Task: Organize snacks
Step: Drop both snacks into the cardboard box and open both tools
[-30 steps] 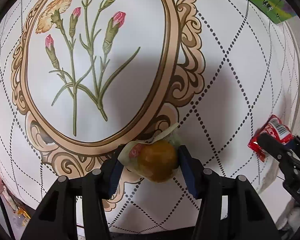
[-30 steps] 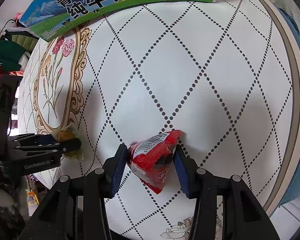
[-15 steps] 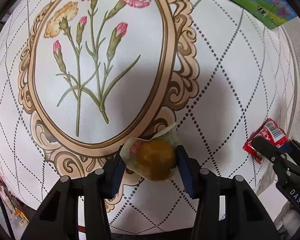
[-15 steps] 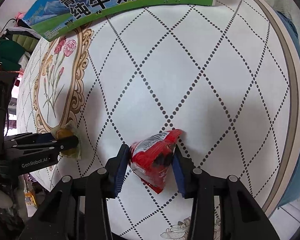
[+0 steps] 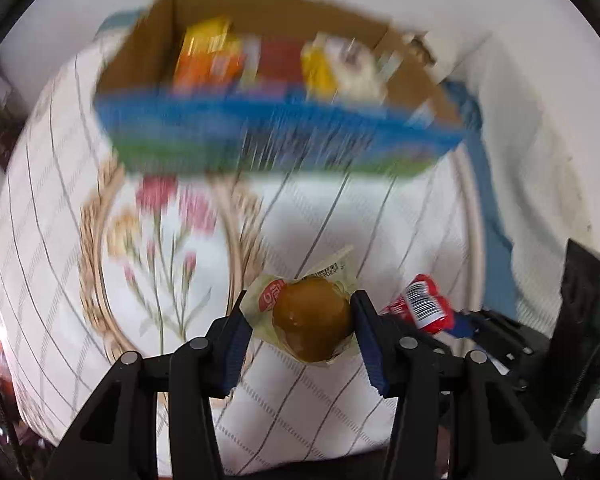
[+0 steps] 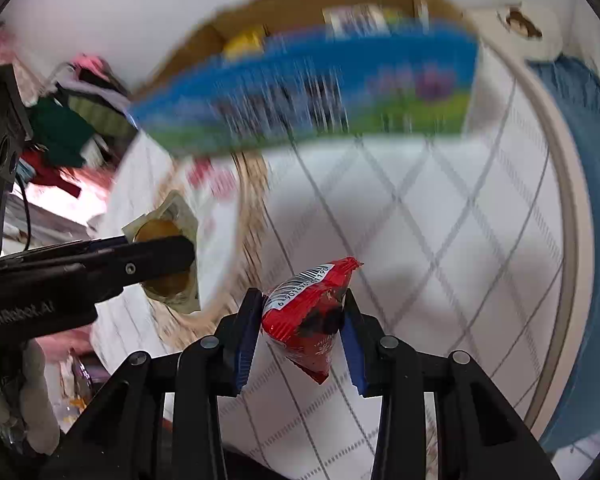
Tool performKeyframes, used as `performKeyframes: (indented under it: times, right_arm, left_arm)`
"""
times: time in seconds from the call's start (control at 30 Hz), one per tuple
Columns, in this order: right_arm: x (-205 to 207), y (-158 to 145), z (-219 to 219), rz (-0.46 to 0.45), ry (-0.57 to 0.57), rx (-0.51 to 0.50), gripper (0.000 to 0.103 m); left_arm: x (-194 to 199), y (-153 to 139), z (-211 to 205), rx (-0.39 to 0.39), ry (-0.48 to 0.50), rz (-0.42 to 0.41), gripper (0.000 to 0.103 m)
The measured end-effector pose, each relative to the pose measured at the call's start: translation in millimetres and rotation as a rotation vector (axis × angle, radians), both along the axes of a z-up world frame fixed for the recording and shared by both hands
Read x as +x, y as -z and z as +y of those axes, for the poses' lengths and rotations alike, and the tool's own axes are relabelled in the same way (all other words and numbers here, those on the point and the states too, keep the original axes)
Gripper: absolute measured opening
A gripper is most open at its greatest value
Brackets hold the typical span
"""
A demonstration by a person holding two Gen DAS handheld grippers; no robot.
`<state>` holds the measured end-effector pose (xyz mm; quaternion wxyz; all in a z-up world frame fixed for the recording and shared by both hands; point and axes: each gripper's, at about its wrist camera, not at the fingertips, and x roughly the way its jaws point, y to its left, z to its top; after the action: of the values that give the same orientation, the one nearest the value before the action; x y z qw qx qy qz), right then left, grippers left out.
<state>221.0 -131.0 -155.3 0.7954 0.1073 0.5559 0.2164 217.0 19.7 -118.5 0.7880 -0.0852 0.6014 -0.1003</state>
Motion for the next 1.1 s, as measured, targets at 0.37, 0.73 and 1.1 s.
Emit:
performKeyframes:
  times: [0.37, 0.73, 1.1]
  right_arm:
    - [131.3, -86.0, -20.2, -0.185, 0.072, -0.054, 0.04]
    - [203.3, -11.7, -0.7, 0.021, 0.019, -0.182, 0.041]
    - [214.9, 12.2, 3.6, 0.154, -0.002, -0.245, 0.099]
  left_arm:
    - [104.0, -67.8, 8.1, 0.119, -0.001, -0.168, 0.046]
    - [170.8, 22.8, 35.1, 0.252, -0.032, 0.059, 0.047]
    - [174.6, 55.8, 50.2, 0.171, -0.091, 0.18, 0.087]
